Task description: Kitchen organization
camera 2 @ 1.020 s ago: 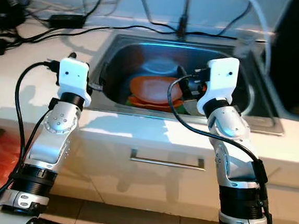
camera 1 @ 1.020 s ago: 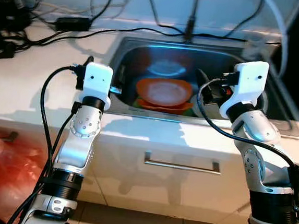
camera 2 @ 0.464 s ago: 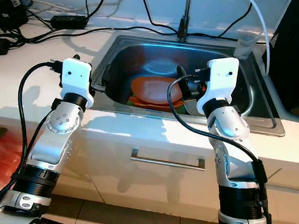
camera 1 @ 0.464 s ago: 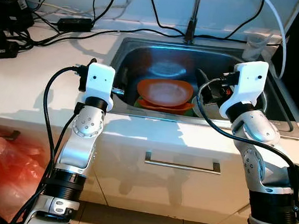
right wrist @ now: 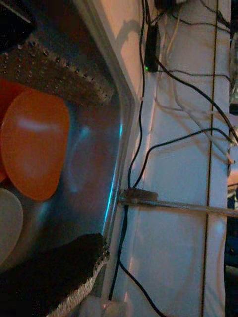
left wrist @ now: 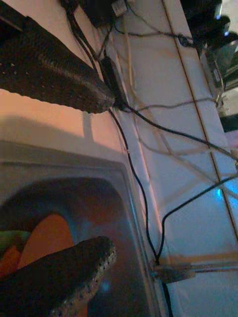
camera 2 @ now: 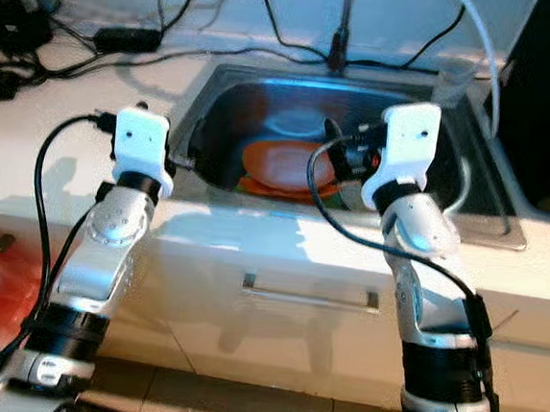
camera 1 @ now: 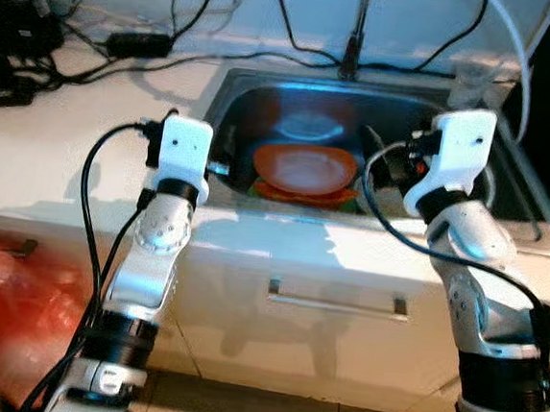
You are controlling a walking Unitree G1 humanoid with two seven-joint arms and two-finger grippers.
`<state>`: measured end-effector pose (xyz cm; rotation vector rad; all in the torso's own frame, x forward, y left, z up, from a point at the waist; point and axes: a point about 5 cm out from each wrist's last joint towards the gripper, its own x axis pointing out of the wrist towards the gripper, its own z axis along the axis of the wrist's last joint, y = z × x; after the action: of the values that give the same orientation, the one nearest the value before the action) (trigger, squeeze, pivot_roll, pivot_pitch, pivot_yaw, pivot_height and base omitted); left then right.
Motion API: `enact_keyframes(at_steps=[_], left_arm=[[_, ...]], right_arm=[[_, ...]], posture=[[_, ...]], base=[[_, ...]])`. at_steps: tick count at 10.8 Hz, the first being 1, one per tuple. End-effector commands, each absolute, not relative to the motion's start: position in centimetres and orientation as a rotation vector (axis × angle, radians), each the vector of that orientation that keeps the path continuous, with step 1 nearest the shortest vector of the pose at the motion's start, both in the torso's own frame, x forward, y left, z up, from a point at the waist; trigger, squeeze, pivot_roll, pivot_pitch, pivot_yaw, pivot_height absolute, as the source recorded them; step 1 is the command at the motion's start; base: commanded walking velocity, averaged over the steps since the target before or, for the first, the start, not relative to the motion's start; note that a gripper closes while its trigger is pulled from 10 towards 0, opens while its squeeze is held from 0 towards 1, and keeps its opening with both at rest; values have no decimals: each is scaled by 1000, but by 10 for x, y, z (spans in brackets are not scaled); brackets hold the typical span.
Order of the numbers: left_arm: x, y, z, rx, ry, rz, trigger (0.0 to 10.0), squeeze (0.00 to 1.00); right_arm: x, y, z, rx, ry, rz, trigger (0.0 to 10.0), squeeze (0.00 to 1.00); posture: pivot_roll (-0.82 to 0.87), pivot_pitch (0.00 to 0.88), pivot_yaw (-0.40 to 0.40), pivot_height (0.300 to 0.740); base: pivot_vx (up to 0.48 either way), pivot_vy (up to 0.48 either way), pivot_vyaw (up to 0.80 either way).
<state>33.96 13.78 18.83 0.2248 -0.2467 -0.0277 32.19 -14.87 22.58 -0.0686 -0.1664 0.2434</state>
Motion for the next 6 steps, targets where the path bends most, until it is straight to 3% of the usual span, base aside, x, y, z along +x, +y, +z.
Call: enact_keyframes(at_steps=[1, 4, 6], left_arm=[[341, 141, 187, 219, -224, -21, 10000, 0], [342, 141, 187, 228, -221, -21, 10000, 0], [342, 142, 186, 247, -217, -23, 10000, 0]], right_arm=[[320, -148, 227, -59, -173, 246, 10000, 0], [320, -148, 227, -57, -173, 246, 10000, 0], [320, -148, 227, -55, -174, 244, 10000, 0]], posture=[[-4, 0, 75, 740], [-5, 0, 76, 740], [-5, 1, 79, 740]], base=[[-322, 0, 0], [-456, 0, 0], [0, 0, 0]])
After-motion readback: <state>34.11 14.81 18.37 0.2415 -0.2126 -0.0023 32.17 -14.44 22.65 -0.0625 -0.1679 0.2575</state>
